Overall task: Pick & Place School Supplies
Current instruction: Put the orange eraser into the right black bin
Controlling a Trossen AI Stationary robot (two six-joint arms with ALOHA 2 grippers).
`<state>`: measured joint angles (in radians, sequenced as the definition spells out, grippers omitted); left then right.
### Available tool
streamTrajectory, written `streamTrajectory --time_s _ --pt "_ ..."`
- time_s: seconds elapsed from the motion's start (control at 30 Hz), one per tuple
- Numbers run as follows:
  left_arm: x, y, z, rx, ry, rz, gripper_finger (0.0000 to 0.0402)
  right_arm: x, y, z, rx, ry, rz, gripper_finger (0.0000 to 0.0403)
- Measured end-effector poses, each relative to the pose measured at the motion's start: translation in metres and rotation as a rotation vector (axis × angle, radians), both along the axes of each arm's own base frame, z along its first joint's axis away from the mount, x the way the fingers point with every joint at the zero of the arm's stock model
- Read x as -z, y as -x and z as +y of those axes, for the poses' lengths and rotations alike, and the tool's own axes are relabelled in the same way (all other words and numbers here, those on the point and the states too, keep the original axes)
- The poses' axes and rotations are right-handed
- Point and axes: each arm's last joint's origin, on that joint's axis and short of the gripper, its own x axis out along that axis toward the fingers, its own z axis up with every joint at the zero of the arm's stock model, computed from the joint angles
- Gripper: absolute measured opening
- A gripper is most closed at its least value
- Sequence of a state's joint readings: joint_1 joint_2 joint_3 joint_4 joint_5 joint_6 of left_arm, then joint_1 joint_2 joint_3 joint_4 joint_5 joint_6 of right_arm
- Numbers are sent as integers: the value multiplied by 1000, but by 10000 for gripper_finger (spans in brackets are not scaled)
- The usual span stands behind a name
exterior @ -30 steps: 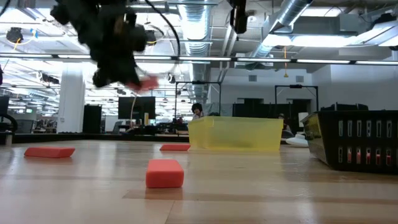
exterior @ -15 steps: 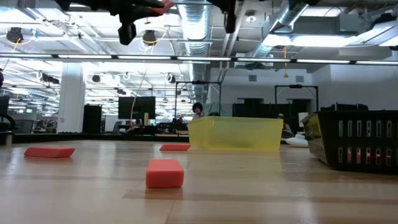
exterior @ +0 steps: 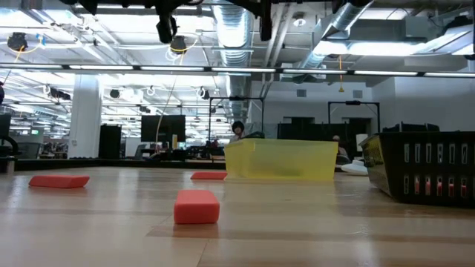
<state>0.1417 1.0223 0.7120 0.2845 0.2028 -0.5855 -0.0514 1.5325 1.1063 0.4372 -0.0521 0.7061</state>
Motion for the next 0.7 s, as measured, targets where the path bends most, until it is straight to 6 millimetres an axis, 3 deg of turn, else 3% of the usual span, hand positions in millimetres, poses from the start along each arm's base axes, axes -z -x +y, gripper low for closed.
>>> streamTrajectory --time_s 0.7 --pt "8 -15 1 31 50 -1 26 5 -6 2 -6 -16 -16 108"
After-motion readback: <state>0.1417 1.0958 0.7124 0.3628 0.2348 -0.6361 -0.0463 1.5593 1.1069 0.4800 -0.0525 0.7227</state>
